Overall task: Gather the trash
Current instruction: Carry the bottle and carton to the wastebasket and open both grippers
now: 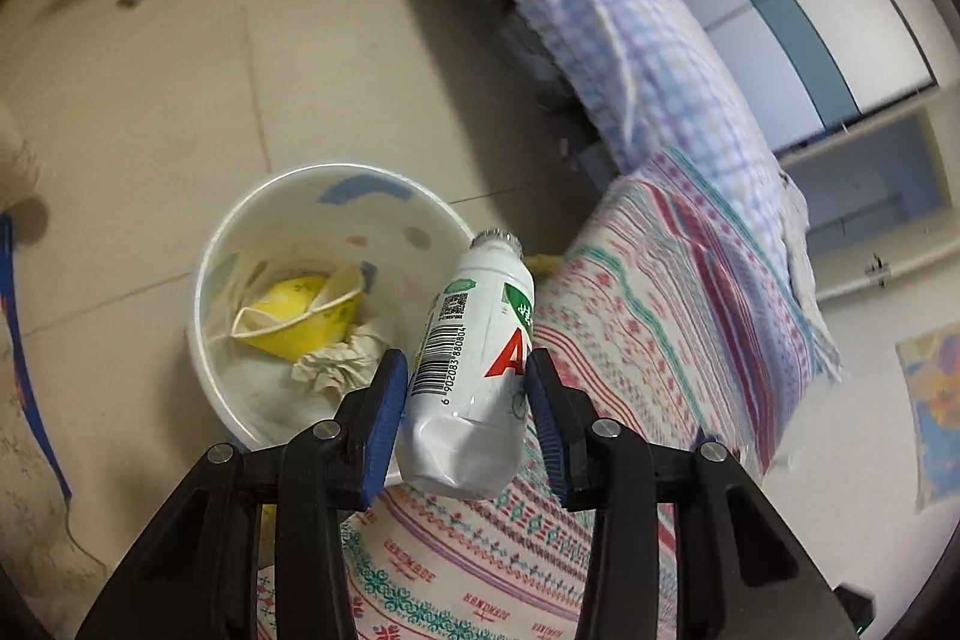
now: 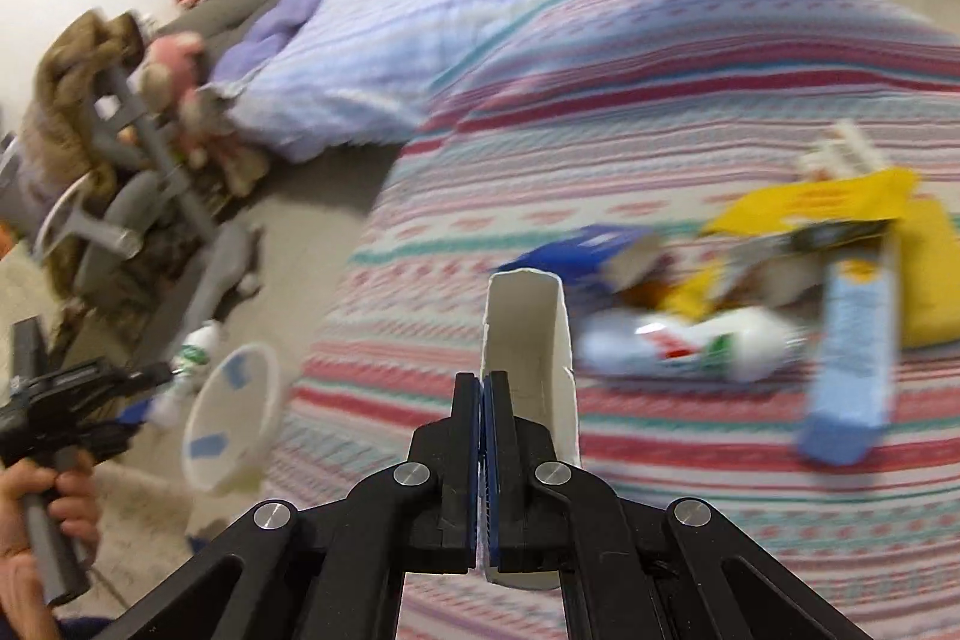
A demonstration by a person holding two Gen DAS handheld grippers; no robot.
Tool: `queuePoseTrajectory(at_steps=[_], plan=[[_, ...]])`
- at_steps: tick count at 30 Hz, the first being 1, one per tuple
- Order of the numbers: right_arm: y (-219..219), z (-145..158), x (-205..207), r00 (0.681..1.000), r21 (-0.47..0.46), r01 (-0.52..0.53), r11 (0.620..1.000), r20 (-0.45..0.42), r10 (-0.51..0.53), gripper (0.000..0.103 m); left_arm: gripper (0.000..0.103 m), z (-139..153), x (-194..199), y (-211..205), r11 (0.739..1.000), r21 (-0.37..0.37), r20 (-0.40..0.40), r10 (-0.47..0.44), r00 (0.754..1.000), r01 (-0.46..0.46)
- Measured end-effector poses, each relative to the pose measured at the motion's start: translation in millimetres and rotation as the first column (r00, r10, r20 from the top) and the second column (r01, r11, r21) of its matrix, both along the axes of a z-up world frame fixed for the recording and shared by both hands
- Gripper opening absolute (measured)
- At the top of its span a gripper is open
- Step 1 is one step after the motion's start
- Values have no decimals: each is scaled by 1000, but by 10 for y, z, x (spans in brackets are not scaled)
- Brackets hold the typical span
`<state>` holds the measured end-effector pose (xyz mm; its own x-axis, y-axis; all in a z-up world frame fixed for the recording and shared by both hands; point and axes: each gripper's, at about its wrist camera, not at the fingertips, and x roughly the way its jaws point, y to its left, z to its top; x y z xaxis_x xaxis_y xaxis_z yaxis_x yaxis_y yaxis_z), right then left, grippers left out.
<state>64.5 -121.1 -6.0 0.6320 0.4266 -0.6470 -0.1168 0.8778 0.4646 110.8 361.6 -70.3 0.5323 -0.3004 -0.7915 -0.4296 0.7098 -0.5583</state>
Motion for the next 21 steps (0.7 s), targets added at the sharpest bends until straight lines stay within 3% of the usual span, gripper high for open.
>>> queuePoseTrajectory(at_steps=[3, 9, 16, 21], plan=[[300, -40, -2, 998, -4, -67, 998, 9, 67, 0, 61, -55, 23, 71, 1000, -21, -19, 21, 1000, -22], [862, -164, 62, 987, 4, -162, 987, -16, 162, 0, 61, 59, -112, 202, 997, -49, 39, 63, 997, -61], [1454, -220, 102, 968, 22, -252, 968, -19, 252, 0, 61, 110, -250, 420, 989, -33, 41, 146, 988, -145], [1902, -260, 263, 954, 94, -297, 950, -17, 299, 0, 61, 103, -305, 543, 982, -45, 44, 186, 982, -184]])
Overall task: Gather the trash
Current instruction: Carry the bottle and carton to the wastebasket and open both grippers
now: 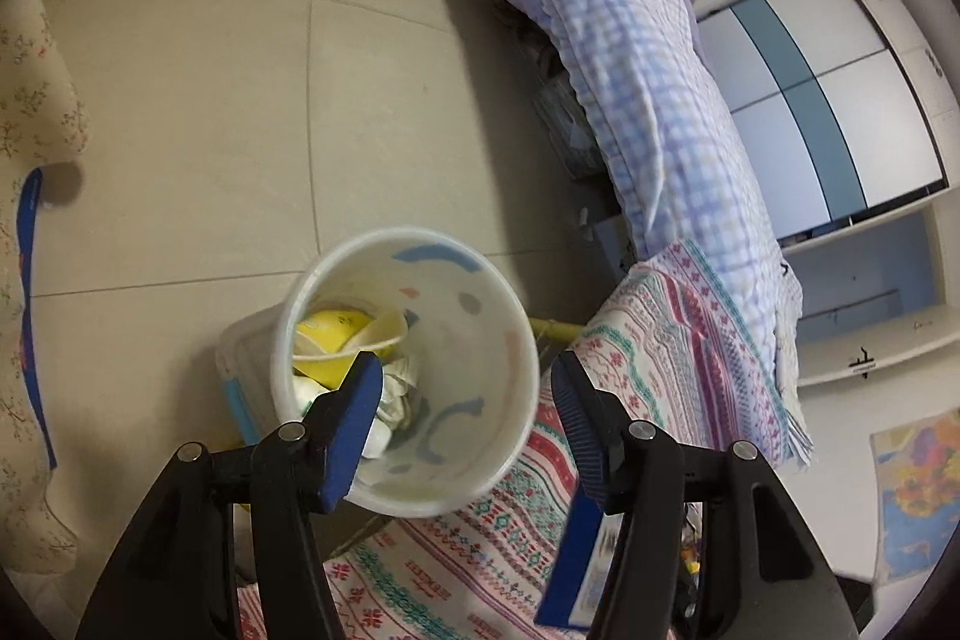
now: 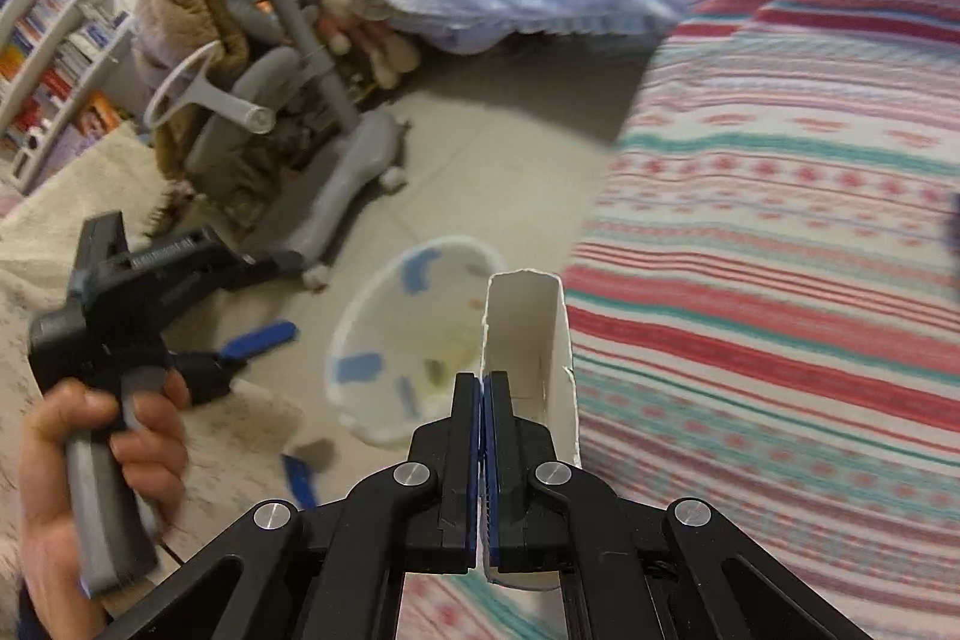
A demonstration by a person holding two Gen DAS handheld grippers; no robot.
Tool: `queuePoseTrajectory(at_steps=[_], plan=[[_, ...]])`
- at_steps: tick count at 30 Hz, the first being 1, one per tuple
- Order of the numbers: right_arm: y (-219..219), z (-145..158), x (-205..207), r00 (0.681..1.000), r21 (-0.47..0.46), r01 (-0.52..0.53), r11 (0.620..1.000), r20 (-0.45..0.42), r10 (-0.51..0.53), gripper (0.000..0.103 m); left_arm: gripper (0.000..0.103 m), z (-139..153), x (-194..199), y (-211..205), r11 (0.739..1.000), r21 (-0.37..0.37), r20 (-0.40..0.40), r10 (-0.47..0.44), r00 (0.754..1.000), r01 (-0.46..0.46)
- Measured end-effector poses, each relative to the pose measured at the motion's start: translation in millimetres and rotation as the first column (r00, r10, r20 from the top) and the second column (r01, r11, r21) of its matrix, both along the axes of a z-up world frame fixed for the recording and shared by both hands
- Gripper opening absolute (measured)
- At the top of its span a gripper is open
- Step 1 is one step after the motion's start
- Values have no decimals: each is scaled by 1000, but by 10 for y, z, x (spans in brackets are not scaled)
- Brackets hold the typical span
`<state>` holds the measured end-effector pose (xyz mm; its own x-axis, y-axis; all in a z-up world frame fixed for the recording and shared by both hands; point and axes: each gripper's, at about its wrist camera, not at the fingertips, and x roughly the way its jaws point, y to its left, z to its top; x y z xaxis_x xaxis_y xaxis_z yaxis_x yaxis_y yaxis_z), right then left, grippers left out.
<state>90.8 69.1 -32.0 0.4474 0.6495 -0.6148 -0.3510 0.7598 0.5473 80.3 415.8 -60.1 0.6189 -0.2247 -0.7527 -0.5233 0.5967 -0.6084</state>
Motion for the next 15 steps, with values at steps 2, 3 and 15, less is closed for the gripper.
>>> queuePoseTrajectory(at_steps=[2, 3, 15], plan=[[238, -11, 118, 999, 40, -28, 999, -22, 29, 0, 61, -6, -13, 40, 1000, -1, 0, 10, 1000, -10], [326, -10, 163, 999, 49, -40, 998, -26, 41, 0, 61, -8, -13, 53, 1000, -3, 3, 11, 1000, -11], [987, -174, 614, 997, -37, -49, 998, -59, 47, 40, 61, 10, 91, -79, 999, 0, 9, -37, 999, 37]])
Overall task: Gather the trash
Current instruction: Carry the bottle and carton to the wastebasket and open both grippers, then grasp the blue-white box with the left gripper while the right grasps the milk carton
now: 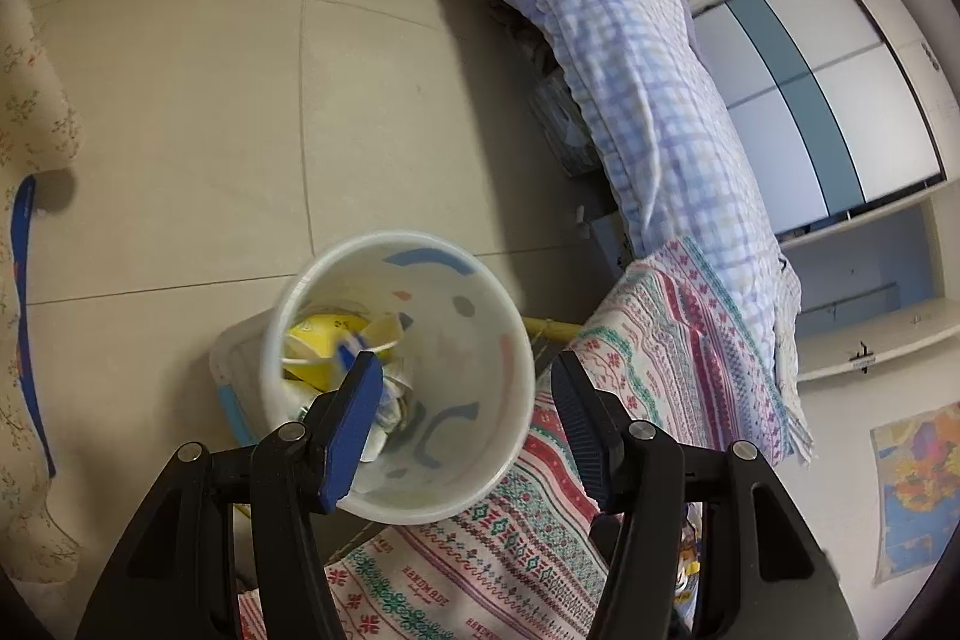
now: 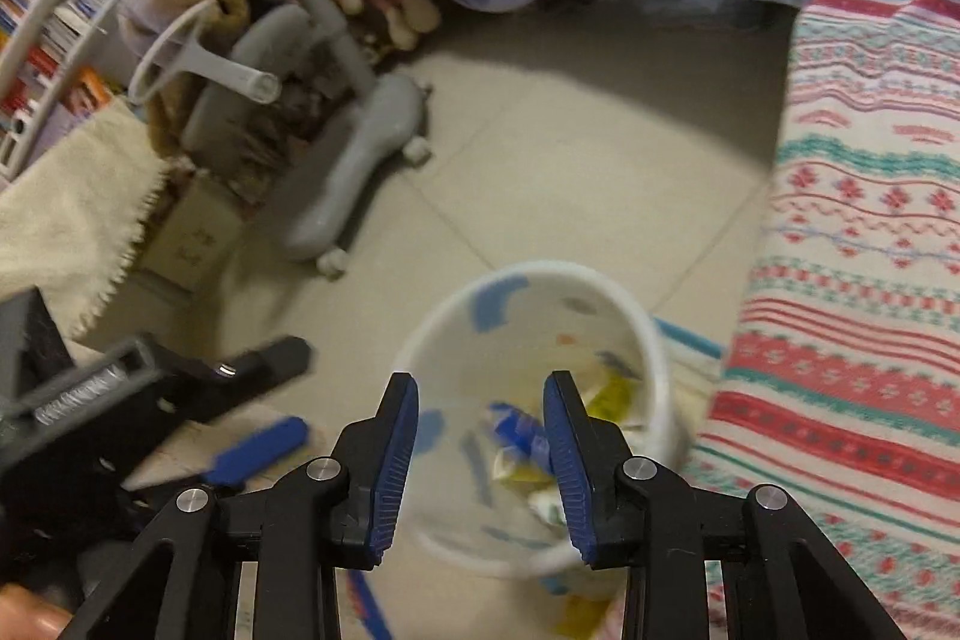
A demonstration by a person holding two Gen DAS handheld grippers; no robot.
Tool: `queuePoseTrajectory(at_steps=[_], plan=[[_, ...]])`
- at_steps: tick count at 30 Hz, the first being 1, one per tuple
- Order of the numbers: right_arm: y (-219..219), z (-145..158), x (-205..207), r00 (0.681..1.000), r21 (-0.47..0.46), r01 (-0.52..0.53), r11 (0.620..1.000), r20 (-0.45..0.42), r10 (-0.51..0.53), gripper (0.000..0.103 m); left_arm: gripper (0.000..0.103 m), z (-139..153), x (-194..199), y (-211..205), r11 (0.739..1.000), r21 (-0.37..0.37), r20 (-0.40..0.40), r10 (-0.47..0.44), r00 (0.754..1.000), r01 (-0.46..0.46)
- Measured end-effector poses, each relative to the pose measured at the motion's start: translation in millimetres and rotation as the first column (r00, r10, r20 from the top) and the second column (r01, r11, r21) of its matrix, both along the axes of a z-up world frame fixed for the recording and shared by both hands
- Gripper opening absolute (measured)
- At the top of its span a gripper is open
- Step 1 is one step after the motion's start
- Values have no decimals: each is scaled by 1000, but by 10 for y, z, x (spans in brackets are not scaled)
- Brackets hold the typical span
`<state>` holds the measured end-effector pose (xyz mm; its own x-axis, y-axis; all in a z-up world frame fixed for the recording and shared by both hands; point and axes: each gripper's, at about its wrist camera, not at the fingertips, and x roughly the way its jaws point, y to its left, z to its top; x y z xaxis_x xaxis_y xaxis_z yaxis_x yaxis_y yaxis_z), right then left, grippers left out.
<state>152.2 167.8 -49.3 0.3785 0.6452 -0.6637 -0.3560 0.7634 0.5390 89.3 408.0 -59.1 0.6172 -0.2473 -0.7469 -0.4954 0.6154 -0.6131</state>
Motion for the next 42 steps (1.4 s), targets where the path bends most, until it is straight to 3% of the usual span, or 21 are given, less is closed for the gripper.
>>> queuePoseTrajectory(at_steps=[6, 11, 16, 21, 24, 28, 32, 37, 42], plan=[[-461, -148, -171, 999, -32, 11, 999, -35, -12, 40, 61, 76, 120, -297, 995, 42, 7, -96, 995, 96], [-1001, -204, -378, 999, -99, 4, 995, -53, -9, 42, 63, 187, 252, -745, 974, 96, 18, -207, 978, 204], [-1744, -15, -494, 996, -166, 73, 983, -33, -79, 43, 71, 264, 391, -1408, 929, 100, 27, -359, 933, 355], [-2669, 363, -567, 972, -151, 234, 960, 32, -232, 63, 73, 284, 467, -2119, 876, 50, 38, -482, 875, 480], [-3263, 486, -618, 929, -202, 369, 907, 100, -355, 64, 79, 272, 529, -2498, 850, 1, 41, -526, 849, 526], [-4136, 469, -683, 807, -203, 588, 783, 78, -585, 64, 80, 209, 618, -2967, 824, -78, 49, -559, 828, 561], [-4373, 417, -647, 778, -223, 618, 754, 39, -627, 64, 80, 60, 756, -3375, 804, -150, 33, -577, 816, 575], [-4302, 227, -605, 805, -242, 566, 788, -45, -592, 64, 80, -165, 938, -3732, 795, -209, 25, -577, 816, 569], [-4247, 190, -650, 816, -252, 547, 798, -55, -576, 64, 80, -319, 1035, -3881, 788, -256, 27, -573, 819, 560]])
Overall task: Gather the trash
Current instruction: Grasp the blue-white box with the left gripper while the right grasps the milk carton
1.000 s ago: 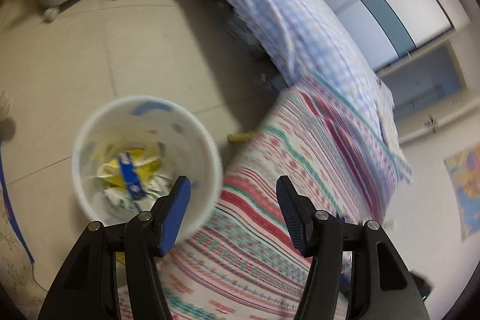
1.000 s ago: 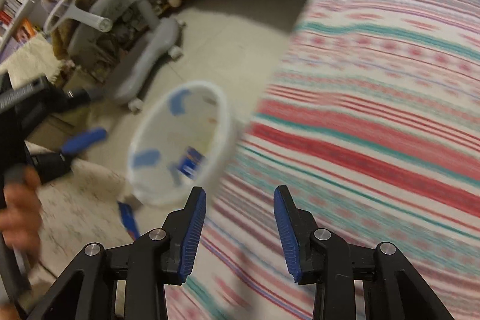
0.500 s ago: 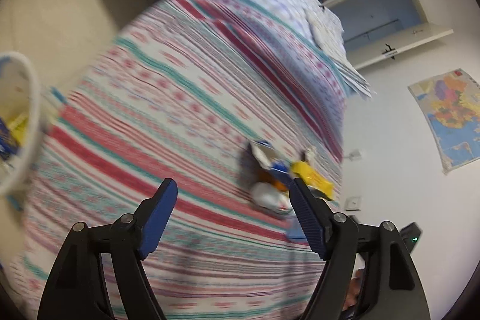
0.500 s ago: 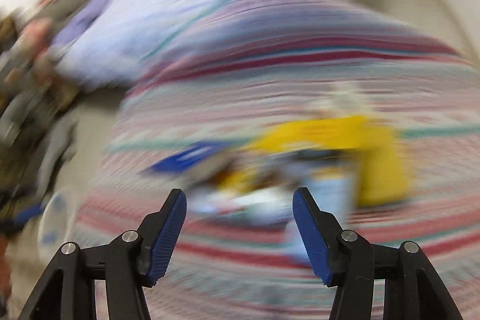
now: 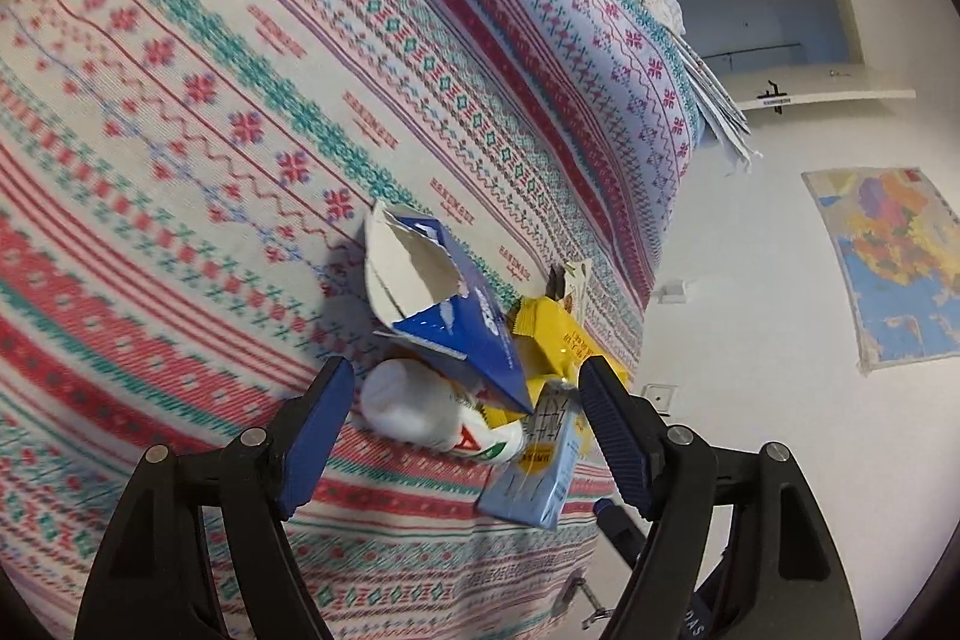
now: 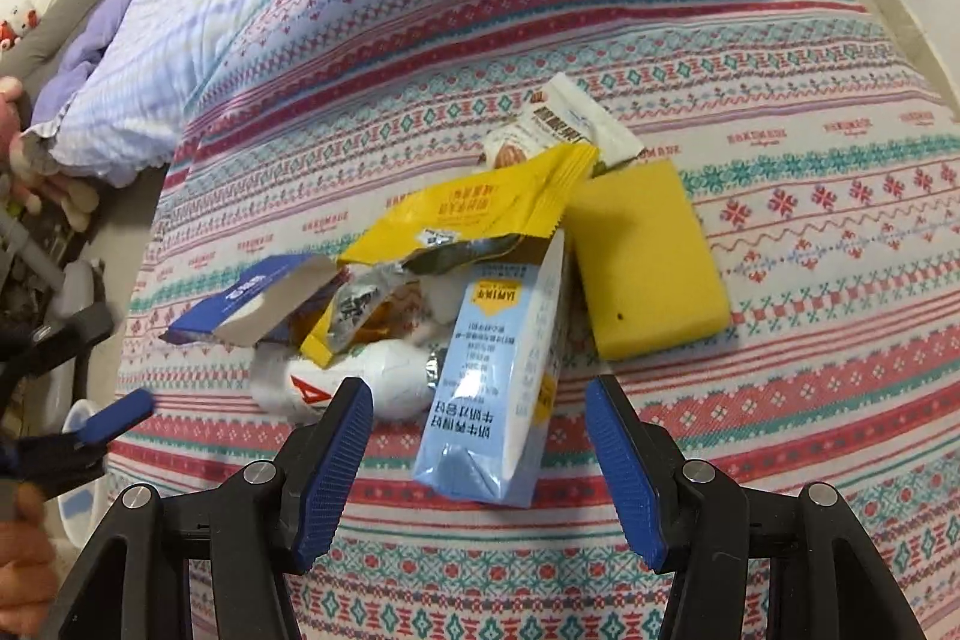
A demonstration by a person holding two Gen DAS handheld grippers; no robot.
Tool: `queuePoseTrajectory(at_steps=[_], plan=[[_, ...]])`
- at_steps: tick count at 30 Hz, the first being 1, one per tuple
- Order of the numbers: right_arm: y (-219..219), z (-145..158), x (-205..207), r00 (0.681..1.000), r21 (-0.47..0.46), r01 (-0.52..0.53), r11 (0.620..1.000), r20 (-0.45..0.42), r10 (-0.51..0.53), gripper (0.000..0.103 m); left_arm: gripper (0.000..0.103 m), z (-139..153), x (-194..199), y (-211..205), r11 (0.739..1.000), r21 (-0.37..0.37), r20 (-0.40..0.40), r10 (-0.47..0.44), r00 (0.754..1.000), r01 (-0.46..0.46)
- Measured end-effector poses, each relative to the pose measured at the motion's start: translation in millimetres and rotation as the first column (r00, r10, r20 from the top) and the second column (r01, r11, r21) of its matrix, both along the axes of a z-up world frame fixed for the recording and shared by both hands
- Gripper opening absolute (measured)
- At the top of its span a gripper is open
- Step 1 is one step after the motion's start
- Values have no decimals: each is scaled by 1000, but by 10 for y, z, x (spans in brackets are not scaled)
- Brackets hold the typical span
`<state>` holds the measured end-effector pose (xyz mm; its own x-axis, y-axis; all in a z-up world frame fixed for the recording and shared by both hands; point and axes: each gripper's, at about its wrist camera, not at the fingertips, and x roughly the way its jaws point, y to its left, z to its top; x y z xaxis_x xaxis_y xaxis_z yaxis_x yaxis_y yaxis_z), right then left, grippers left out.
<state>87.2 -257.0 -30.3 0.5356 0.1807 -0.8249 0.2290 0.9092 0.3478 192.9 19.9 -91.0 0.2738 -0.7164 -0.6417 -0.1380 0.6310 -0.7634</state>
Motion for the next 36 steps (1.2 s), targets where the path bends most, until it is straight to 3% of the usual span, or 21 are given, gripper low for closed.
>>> queuePoseTrajectory(at_steps=[2, 4, 5, 6, 9, 20, 24, 26, 36], plan=[[-20, -16, -19, 1000, 11, 4, 1000, -8, -4, 64, 78, -13, 10, -46, 1000, 16, 11, -5, 1000, 5], [-47, -36, -15, 1000, 17, 3, 1000, -19, -2, 64, 67, -14, 6, -81, 999, 53, 32, -13, 999, 11], [-57, -44, -16, 1000, 21, 4, 1000, -24, -4, 64, 42, -17, 7, -99, 998, 66, 36, -28, 999, 26], [-65, -57, -14, 1000, 25, 5, 1000, -28, -4, 64, 25, -27, 14, -132, 996, 73, 35, -48, 998, 46], [-79, -74, -45, 999, 48, 8, 999, -40, -6, 64, 13, -13, -5, -129, 993, 105, 50, -58, 997, 53], [-81, -77, -81, 999, 42, 24, 999, -47, -22, 64, 9, 112, -108, 10, 993, 109, 101, -53, 993, 42], [-46, -128, -47, 998, 32, 16, 999, -65, -14, 64, 11, 121, -130, 6, 992, 77, 82, -109, 991, 103], [-15, -148, -28, 997, 23, 10, 1000, -71, -8, 64, 11, 86, -161, 26, 989, 106, 52, -112, 992, 106], [155, -280, 42, 993, -17, -41, 999, -111, 39, 63, 11, 183, -195, 157, 980, 169, 89, -122, 989, 106]])
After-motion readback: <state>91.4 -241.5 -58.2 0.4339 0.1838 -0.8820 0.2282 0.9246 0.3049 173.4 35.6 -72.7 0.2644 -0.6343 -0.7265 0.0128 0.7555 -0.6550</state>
